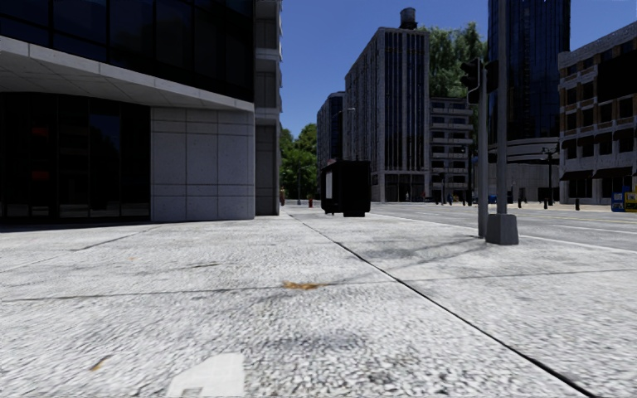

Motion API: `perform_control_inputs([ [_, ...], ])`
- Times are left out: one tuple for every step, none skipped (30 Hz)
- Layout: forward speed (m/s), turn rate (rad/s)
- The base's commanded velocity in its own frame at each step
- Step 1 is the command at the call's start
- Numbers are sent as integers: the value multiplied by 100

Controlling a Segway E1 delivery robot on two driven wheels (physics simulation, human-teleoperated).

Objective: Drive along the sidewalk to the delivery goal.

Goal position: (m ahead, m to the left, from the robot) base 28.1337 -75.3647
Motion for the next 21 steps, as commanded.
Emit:
perform_control_inputs([
  [148,-18],
  [148,-17],
  [148,-17],
  [148,-13],
  [148,-12],
  [148,-12],
  [148,-11],
  [148,-10],
  [148,-8],
  [148,-8],
  [148,-8],
  [150,-7],
  [154,-6],
  [158,-4],
  [172,-3],
  [172,-3],
  [200,-2],
  [200,0],
  [200,0],
  [200,0],
  [200,0],
])
